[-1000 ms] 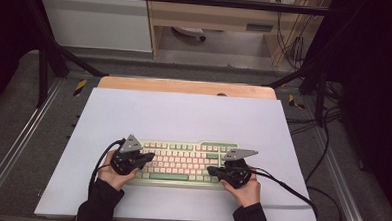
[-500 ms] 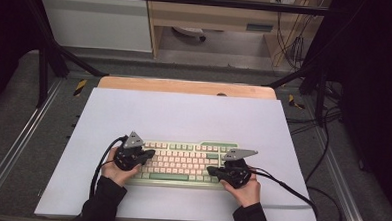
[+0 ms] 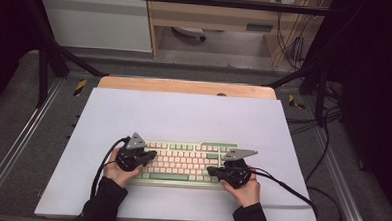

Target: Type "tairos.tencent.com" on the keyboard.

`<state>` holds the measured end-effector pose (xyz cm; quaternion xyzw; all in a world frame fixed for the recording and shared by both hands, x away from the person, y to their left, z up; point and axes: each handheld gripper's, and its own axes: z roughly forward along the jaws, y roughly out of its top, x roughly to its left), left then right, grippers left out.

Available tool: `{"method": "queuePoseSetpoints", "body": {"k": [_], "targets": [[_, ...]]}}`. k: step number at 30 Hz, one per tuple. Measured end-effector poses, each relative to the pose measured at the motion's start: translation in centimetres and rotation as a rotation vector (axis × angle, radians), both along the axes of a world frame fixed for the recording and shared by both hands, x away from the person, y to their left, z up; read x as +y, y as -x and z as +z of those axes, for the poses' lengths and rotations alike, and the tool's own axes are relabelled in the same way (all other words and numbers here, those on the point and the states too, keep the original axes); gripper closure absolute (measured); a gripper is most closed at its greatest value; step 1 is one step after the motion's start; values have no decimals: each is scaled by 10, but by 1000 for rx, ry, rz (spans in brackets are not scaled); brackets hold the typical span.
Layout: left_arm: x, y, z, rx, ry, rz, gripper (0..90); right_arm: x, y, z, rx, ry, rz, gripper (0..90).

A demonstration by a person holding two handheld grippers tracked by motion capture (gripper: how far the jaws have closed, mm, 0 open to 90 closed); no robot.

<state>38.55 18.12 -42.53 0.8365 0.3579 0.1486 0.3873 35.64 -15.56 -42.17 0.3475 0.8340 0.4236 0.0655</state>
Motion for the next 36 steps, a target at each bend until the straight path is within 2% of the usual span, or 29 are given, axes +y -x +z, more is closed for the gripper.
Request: {"method": "queuePoseSetpoints", "body": {"k": [15, 36], "targets": [[-1, 1, -4, 4, -1, -10, 895, 0, 0, 0, 1, 0, 1, 900], [6, 11, 5, -10, 26, -21, 894, 0, 1, 2, -5, -11, 4, 900]]}}
